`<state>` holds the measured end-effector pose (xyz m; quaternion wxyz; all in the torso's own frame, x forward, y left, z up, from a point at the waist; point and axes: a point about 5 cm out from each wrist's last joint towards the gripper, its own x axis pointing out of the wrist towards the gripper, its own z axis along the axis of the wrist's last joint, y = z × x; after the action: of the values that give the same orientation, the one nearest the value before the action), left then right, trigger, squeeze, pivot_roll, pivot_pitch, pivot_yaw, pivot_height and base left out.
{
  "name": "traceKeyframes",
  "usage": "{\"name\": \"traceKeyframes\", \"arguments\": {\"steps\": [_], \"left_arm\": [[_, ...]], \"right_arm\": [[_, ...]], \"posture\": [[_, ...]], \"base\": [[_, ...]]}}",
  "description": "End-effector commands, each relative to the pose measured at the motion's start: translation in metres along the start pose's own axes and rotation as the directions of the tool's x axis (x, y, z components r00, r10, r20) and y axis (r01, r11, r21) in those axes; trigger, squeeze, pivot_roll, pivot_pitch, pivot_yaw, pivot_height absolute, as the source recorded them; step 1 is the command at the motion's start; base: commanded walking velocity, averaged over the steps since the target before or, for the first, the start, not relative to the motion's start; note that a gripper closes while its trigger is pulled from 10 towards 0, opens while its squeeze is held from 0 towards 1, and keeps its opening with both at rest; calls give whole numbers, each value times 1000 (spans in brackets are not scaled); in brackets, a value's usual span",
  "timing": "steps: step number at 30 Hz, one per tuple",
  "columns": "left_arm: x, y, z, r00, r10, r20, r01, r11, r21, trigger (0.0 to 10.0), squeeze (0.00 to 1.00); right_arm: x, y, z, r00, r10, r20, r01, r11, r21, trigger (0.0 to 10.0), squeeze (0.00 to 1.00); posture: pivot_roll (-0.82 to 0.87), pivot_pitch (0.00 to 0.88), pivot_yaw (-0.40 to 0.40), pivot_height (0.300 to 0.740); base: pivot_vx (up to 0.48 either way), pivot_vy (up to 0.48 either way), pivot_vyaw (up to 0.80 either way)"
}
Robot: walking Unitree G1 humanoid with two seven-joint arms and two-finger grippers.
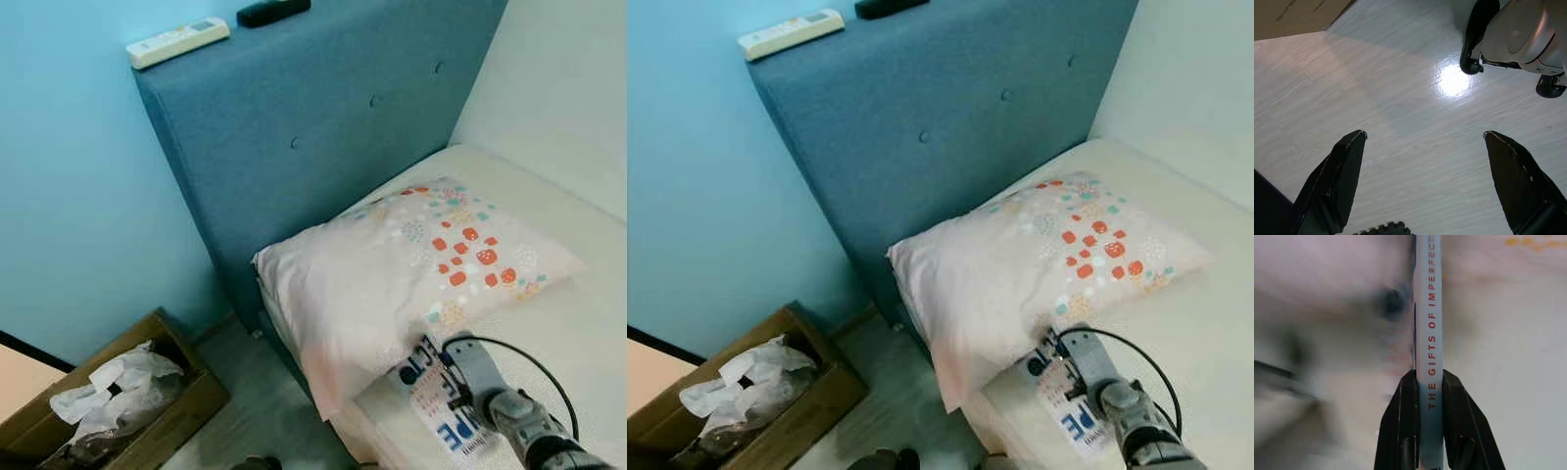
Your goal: Clean up the room
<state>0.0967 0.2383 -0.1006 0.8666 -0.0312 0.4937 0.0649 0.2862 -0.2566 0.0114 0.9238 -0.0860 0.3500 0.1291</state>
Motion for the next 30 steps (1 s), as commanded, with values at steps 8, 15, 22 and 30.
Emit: {"name": "traceKeyframes", "arguments": {"steps": [8, 15, 22, 30], "left_arm": [[-2, 4, -6, 999, 9, -35, -9, 1000, 3, 10000, 0], [0, 1, -3, 999, 5, -34, -5, 1000, 5, 10000, 0], [0, -1, -6, 999, 0, -43, 0, 1000, 5, 10000, 0], [-2, 1, -9, 999, 3, -49, -3, 1000, 4, 10000, 0]], "right_arm": [[-15, 4, 14, 884, 467, -33, -468, 884, -4, 10000, 0], [-37, -6, -6, 749, 650, -128, -645, 760, 84, 10000, 0], [-43, -13, -35, 773, 565, -286, -572, 817, 69, 10000, 0], [-32, -23, -53, 923, 155, -352, -185, 981, -53, 10000, 0]], "posture": [[32, 279, 51, 702], [18, 274, 50, 702], [6, 276, 51, 702], [20, 289, 51, 702]], "base": [[0, 0, 0], [0, 0, 0], [0, 0, 0], [0, 0, 0]]}}
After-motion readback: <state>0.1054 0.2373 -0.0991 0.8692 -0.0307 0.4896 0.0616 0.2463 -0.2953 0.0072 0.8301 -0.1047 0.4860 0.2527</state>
